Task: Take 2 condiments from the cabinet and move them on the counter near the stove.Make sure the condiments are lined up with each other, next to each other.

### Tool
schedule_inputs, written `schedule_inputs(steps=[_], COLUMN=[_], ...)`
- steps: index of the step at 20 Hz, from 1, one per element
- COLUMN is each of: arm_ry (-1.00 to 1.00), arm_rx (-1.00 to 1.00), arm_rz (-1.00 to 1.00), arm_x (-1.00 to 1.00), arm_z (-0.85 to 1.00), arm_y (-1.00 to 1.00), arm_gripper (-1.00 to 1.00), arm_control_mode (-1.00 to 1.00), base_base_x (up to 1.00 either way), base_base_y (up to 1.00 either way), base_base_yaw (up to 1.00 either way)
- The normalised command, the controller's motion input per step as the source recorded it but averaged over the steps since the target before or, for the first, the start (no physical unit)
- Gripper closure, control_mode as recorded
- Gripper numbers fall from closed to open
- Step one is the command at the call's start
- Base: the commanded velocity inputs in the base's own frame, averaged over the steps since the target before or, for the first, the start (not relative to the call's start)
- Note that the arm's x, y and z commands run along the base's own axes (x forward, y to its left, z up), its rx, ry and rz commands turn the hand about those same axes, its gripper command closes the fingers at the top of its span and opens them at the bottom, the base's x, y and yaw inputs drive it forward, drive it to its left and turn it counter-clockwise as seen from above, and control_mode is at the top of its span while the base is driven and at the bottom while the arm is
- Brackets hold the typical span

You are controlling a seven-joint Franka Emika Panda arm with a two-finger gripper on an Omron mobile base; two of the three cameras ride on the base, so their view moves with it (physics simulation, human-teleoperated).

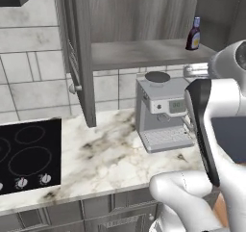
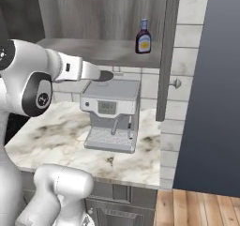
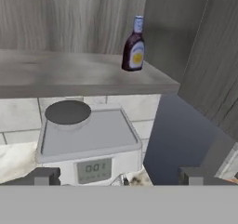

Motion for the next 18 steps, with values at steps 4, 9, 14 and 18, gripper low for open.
schedule_inputs(steps=[4, 9, 14, 18], arm_ry=[0.0, 0.0, 0.0, -0.02], arm_rx=[0.0, 0.0, 0.0, -0.01], arm_rz=[-0.04, -0.05, -0.04, -0.07], arm_x=[0.57, 0.56, 0.53, 0.47], arm_z=[0.19, 0.12, 0.01, 0.0], arm_y=[-0.31, -0.4, -0.43, -0.27], arm_gripper=[-1.0, -1.0, -1.0, -1.0], arm_control_mode=[-1.0, -1.0, -1.0, -1.0], base_base_x=[0.0, 0.0, 0.0, 0.0], base_base_y=[0.0, 0.0, 0.0, 0.0], base_base_yaw=[0.0, 0.0, 0.0, 0.0])
